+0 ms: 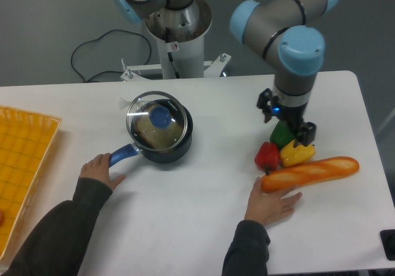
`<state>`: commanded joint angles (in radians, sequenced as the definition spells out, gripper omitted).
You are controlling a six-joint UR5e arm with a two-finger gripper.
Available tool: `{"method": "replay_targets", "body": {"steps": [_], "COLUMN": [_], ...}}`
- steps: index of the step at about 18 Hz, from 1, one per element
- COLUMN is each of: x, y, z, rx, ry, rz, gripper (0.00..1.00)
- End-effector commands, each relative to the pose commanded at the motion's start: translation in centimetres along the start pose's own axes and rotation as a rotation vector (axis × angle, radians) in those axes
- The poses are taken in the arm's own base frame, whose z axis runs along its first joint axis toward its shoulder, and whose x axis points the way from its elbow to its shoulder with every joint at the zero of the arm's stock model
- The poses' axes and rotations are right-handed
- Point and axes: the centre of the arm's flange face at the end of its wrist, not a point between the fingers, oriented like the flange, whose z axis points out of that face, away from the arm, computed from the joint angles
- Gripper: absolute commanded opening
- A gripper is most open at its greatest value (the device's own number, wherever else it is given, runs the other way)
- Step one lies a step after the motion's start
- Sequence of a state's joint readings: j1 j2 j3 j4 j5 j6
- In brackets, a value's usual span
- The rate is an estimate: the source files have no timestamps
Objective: Close the pot lid
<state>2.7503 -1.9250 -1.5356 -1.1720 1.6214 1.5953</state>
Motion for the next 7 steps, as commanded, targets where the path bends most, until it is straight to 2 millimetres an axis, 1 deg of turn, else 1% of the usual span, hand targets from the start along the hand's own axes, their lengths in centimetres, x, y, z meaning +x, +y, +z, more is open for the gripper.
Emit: {"method": "replay_targets", "body": {"steps": [1, 3, 4, 7], "x": [-0.8, -2.1, -2.6, -2.9], "y": [0.5, 0.5, 0.6, 0.6], "z": [0.4, 1.1, 1.2, 1.0], "rx": [0.001, 0.000, 0.001, 0.014], "ry": [0.000, 0.005, 0.004, -0.002], "rz": [-0.006, -0.004, 0.000, 0.009], "gripper": [1.00, 1.00, 1.00, 1.00]}}
